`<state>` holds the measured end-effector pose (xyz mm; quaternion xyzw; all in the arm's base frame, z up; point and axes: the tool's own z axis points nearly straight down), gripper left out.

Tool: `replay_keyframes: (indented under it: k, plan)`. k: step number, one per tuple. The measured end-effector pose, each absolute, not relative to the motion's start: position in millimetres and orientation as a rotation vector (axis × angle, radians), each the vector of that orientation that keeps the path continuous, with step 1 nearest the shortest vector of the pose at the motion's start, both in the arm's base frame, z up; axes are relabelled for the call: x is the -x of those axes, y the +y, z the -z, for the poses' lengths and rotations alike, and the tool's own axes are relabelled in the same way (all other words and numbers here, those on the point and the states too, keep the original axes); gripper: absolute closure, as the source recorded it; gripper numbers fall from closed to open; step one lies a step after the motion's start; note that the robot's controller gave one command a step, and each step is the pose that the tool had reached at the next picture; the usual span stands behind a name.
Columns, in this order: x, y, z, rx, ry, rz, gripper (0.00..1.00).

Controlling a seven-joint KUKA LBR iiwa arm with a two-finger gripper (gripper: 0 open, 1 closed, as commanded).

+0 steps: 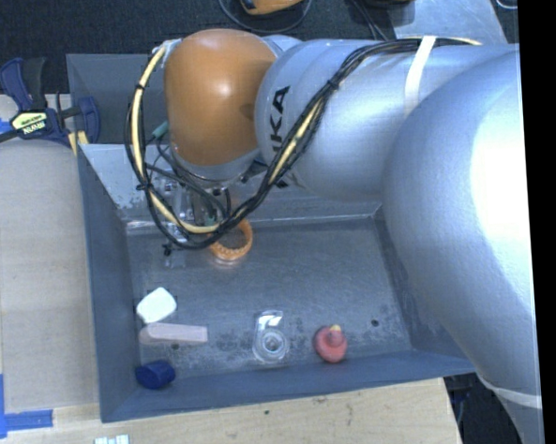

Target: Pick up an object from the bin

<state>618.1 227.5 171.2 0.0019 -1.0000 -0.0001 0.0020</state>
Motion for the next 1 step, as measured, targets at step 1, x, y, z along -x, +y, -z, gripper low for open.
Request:
replay_keyframes:
  k: [1]
  plan:
    - [-619.6,226.0,-176.7,0.0,-3.144,0.002,0.0]
